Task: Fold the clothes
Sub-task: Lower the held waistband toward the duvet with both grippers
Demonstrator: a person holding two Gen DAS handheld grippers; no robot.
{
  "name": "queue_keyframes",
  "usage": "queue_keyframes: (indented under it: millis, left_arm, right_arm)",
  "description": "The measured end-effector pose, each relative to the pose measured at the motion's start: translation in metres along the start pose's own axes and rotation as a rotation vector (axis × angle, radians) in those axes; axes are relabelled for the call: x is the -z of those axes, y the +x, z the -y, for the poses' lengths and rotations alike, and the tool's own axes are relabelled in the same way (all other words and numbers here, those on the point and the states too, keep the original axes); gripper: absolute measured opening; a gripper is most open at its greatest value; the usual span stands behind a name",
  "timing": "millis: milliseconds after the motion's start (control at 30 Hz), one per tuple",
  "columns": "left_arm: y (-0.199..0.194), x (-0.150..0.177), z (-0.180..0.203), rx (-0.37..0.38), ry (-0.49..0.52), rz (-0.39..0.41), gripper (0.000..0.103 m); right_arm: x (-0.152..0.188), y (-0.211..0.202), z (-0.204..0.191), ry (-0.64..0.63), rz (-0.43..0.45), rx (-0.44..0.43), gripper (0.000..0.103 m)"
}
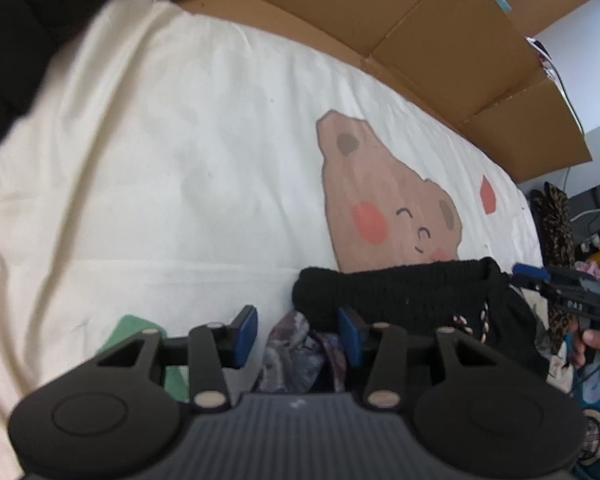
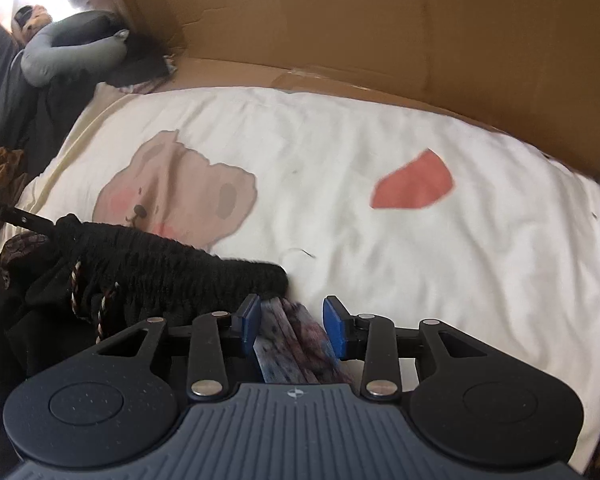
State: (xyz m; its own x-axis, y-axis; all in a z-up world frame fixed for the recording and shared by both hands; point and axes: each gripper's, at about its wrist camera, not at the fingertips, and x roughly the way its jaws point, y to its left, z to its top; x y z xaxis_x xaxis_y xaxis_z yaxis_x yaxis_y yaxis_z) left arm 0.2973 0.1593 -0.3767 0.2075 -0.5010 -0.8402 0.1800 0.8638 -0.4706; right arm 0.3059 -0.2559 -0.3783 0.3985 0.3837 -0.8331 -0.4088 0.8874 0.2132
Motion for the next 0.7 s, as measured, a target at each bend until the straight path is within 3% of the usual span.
queue_keyframes:
  millis: [333, 500, 700]
  left_arm:
    - [0.013, 0.01, 0.0, 0.017, 0.041, -0.01, 0.05]
    - [0.018, 0.012, 0.018, -0.047, 0.18, -0.041, 0.051]
    - [0.019, 0.013, 0.018, -0.039, 0.181, -0.068, 0.05]
  right_arm:
    - [0.002, 0.034, -0.003, -0.041, -0.127, -0.023, 0.049]
    - [0.003, 0.04, -0.011, -0.091, -0.156, -0.009, 0.05]
    - [0.001, 0.043, -0.013, -0.105, -0.179, -0.023, 0.049]
